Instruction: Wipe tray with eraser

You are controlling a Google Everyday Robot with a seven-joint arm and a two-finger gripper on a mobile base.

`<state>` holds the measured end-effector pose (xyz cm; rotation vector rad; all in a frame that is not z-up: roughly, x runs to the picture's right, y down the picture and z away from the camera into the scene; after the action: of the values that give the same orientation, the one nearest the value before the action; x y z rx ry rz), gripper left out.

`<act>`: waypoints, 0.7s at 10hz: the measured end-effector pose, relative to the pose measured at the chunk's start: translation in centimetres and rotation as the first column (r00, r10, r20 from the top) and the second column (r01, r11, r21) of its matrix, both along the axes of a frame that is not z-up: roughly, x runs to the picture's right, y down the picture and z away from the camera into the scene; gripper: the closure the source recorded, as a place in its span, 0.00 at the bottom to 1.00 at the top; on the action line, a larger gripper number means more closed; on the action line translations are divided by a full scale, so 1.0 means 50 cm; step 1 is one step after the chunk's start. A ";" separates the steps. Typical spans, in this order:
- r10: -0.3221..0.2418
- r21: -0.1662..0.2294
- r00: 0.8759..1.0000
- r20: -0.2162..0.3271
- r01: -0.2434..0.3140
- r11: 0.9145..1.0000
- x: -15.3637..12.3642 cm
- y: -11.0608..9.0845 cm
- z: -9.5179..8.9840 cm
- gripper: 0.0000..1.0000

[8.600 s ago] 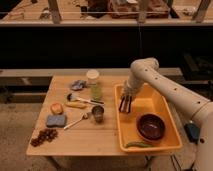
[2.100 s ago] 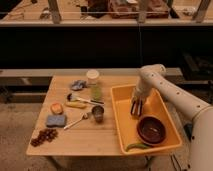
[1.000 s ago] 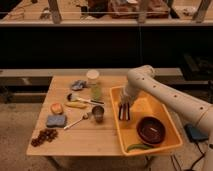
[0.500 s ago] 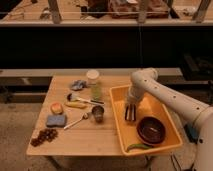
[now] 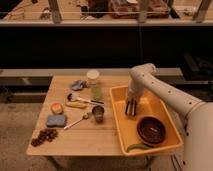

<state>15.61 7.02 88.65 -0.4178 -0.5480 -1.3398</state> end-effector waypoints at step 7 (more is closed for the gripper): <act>-0.078 0.026 0.988 0.136 0.075 0.997 -0.109 0.058 -0.091 1.00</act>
<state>10.18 9.94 84.12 -0.3337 -0.6367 -1.4543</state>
